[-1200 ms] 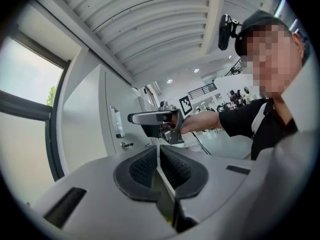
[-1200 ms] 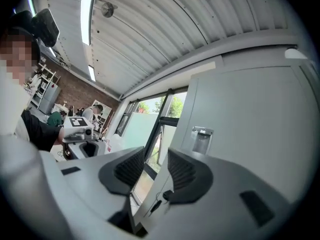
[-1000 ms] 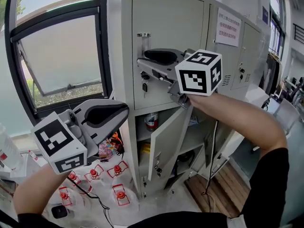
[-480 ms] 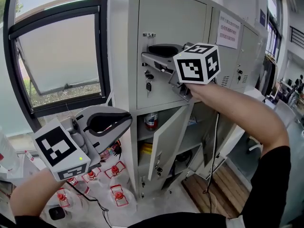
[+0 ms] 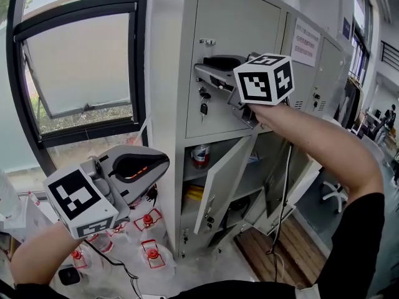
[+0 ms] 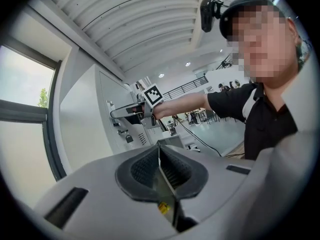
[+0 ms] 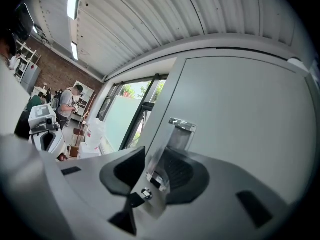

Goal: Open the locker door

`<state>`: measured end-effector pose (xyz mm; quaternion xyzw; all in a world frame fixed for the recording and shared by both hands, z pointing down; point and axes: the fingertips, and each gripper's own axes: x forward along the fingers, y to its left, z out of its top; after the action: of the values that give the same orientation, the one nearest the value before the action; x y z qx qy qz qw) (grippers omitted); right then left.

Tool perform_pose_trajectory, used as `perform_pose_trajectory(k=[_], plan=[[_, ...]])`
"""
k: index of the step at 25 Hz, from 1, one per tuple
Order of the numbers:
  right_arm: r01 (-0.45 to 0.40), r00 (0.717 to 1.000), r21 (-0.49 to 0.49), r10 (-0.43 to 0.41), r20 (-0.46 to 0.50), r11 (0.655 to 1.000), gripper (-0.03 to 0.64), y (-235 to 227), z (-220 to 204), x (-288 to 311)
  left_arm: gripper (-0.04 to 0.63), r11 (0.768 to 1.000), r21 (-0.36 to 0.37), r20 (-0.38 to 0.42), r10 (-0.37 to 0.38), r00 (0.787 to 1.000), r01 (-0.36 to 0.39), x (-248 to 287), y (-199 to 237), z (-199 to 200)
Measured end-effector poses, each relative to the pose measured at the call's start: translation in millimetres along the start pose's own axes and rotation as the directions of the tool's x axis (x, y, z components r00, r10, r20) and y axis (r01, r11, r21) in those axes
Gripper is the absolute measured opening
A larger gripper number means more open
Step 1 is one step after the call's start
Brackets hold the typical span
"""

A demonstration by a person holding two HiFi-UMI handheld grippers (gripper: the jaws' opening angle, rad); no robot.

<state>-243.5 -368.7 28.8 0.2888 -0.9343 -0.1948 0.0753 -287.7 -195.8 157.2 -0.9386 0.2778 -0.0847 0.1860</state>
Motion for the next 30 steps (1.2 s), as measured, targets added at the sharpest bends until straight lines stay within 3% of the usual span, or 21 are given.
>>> perform_pose_trajectory(k=[4, 13, 22, 30], plan=[[0.039, 0.999, -0.031, -0.039, -0.011, 0.999, 0.06, -7, 1, 0, 0.018, 1.0, -0.026, -0.009, 0.017, 1.0, -0.018, -7, 2, -9], [-0.019, 1.0, 0.04, 0.018, 0.012, 0.999, 0.043, -8, 2, -3, 0.018, 0.998, -0.03, -0.034, 0.06, 0.998, -0.061, -19, 6, -11], [-0.133, 0.99, 0.126, 0.126, 0.06, 0.983, 0.038, 3, 5, -22, 0.018, 0.997, -0.007, -0.042, 0.077, 0.996, -0.077, -17, -5, 1], [-0.269, 0.958, 0.125, 0.253, 0.134, 0.955, 0.037, 12, 12, -50, 0.018, 0.992, -0.034, -0.019, 0.117, 0.993, -0.118, -2, -8, 22]])
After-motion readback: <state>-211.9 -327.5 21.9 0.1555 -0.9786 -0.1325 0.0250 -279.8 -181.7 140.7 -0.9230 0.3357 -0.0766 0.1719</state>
